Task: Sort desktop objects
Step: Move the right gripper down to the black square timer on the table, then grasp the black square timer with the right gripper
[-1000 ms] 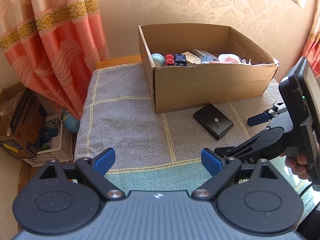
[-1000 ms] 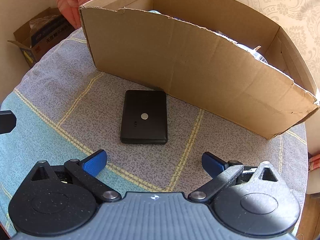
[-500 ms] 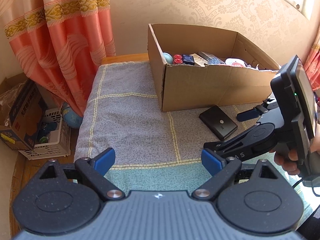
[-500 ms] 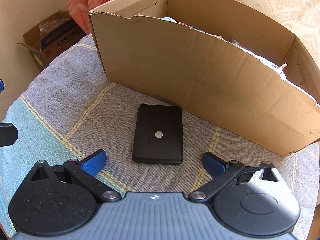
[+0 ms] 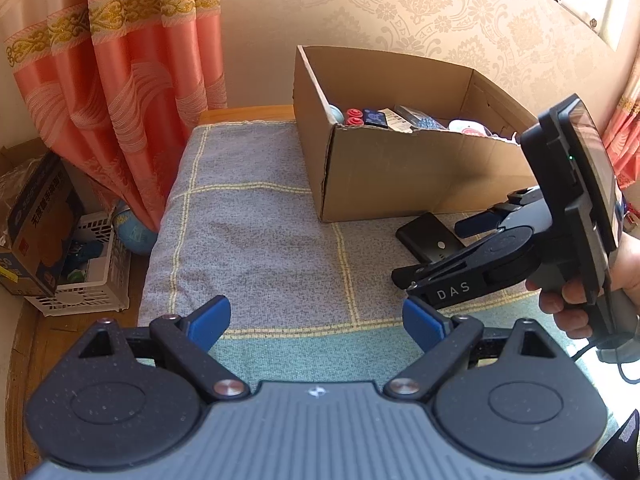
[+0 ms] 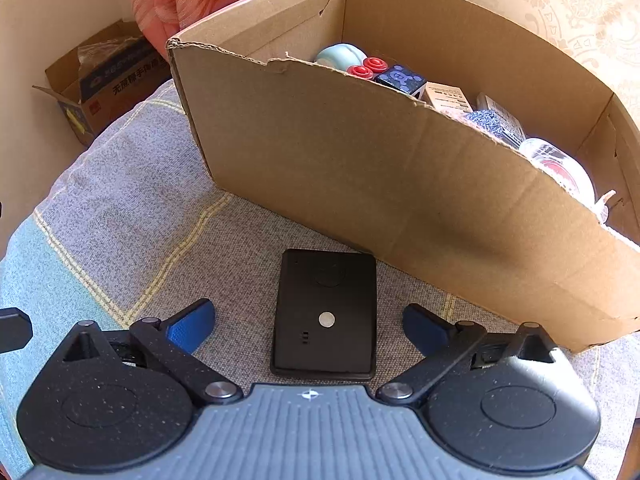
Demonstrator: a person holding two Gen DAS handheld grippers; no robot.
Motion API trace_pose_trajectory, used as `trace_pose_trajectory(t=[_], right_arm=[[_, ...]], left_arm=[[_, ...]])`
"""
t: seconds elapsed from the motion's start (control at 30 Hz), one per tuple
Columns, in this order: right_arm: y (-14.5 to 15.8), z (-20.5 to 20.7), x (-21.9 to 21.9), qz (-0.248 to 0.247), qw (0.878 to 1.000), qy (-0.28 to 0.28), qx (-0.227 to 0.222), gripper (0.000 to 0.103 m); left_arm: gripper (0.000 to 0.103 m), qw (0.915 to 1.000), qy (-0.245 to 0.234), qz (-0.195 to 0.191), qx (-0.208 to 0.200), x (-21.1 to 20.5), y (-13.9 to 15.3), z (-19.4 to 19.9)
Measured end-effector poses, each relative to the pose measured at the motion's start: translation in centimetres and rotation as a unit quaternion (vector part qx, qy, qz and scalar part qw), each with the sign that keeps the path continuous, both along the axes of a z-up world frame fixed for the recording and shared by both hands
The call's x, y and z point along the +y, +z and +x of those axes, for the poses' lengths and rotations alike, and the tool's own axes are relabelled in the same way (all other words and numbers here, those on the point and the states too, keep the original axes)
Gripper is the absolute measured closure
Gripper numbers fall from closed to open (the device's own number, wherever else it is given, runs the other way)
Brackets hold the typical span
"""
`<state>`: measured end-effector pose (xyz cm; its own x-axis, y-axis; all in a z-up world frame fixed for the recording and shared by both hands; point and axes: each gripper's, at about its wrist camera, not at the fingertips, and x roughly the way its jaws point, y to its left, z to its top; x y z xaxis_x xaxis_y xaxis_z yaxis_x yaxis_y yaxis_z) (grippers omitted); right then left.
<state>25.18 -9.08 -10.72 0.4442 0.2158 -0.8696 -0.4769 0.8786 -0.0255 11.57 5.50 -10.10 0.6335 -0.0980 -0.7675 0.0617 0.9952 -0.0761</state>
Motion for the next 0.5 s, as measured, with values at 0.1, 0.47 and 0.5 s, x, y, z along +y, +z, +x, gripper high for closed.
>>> trace_pose_trajectory(t=[0.1,0.47,0.5], right_arm=[[0.34,-0.27,-0.03,0.001,1.0,0.002,-0.005,0.014],[0.67,-0.71,-0.14,0.004,1.0,-0.008,-0.019,0.036],[0.74,-0.8,-0.17,0.004,1.0,-0.009,-0.019,0.041]], left_arm=[[0.01,1.0,0.001,-0.002,0.001,0.06,-0.1,0.04],[0.01,0.9999,-0.007,-0.012,0.0,-0.3,0.03,-0.25],[0.01,0.9999,-0.008,-0.012,0.0,-0.36,0.04,-0.26]])
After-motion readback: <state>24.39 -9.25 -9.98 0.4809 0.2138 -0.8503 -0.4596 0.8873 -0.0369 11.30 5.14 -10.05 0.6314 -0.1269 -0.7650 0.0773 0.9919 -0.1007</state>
